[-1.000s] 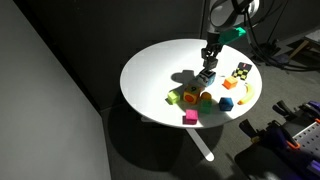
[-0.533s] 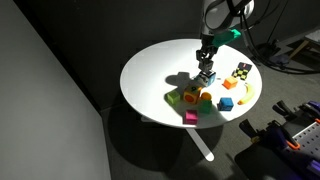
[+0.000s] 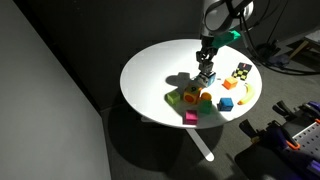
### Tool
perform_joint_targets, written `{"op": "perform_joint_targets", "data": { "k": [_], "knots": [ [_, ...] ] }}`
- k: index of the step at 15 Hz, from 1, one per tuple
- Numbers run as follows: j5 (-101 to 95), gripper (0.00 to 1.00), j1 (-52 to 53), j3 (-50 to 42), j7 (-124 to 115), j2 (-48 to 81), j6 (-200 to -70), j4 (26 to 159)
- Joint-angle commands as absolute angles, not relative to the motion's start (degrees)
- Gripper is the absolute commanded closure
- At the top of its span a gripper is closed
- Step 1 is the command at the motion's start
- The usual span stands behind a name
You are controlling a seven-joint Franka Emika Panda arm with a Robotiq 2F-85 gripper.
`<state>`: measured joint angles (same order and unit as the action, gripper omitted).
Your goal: Pick up the gray block and put it on top of the light green block
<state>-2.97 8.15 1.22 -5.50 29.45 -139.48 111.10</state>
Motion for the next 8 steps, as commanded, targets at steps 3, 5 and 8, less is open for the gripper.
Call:
{"op": "perform_joint_targets", "data": {
  "k": [3,5,8],
  "knots": [
    [-3.54,0.69,8.11,1.67,-5.32,29.17,-139.33,111.17],
    [-3.72,0.69,8.40,2.05,-4.90,29.08,-138.86,111.10],
    [-4.00,0.69,9.07,2.88,-4.42,28.81,-138.23,111.01]
  ]
}}
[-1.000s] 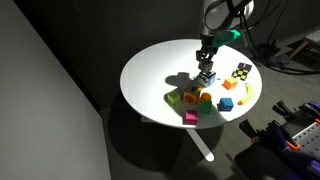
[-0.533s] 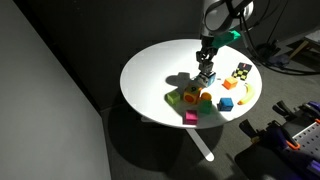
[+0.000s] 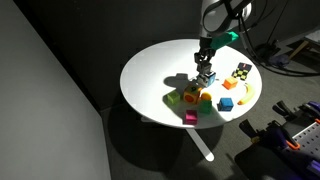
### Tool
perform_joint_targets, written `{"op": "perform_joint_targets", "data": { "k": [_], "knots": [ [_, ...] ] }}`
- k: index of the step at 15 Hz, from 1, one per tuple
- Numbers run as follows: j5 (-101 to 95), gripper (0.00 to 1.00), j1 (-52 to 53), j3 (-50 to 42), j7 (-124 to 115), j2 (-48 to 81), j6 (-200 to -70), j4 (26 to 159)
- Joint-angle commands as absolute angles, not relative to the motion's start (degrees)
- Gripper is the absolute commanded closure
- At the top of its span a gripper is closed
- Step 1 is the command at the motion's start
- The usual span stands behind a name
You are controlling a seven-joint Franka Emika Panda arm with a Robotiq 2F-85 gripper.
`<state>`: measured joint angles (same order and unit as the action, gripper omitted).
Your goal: Pick up the gray block and put it on top of the light green block
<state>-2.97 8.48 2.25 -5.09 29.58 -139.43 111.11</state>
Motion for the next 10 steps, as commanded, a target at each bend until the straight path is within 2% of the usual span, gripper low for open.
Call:
{"op": "perform_joint_targets", "data": {
  "k": [1,10],
  "knots": [
    [-3.95,0.69,9.29,3.20,-4.22,28.77,-138.07,110.98],
    [-4.67,0.69,13.18,5.57,-4.37,29.15,-136.50,109.67]
  ]
}}
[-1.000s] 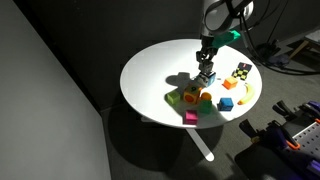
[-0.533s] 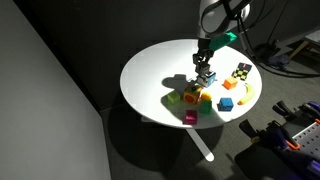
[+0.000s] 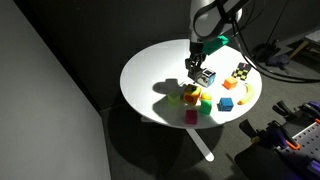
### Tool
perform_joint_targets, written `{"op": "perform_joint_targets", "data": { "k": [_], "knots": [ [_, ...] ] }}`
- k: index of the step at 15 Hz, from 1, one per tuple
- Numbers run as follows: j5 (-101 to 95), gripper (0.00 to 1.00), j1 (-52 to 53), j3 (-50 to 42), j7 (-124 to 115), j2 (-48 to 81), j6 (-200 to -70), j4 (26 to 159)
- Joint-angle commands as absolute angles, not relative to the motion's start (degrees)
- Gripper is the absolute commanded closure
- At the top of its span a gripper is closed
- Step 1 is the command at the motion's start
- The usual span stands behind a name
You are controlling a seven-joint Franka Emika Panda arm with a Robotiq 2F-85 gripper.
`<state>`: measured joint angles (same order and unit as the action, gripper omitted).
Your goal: Pick up the gray block and put it on top of the light green block
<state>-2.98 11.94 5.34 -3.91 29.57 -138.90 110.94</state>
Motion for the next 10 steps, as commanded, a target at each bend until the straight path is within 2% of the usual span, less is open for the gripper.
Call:
{"op": "perform_joint_targets", "data": {
  "k": [1,10],
  "knots": [
    [-4.62,0.69,13.63,5.76,-4.27,29.20,-136.13,109.41],
    [-7.12,0.69,17.89,5.78,-6.31,30.12,-132.35,106.50]
  ]
}}
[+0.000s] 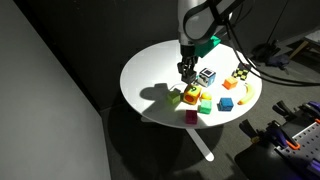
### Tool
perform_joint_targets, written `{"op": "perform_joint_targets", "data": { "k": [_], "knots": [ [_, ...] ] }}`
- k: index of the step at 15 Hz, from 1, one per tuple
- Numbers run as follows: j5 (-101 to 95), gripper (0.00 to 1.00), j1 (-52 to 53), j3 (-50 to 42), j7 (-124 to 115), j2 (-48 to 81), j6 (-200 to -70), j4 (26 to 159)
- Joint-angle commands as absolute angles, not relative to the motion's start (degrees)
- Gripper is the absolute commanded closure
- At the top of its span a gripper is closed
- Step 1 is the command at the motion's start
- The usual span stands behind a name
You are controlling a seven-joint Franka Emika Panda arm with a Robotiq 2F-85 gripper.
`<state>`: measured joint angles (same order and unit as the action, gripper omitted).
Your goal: Pick up the gray block and put it on top of the light green block
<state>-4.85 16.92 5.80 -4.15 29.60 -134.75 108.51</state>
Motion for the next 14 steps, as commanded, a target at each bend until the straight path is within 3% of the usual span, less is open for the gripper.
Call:
{"op": "perform_joint_targets", "data": {
  "k": [1,14],
  "knots": [
    [-7.67,0.69,18.37,5.66,-6.95,30.30,-132.25,106.33],
    [-7.57,0.69,21.57,5.81,-14.38,34.83,-133.90,104.36]
  ]
}}
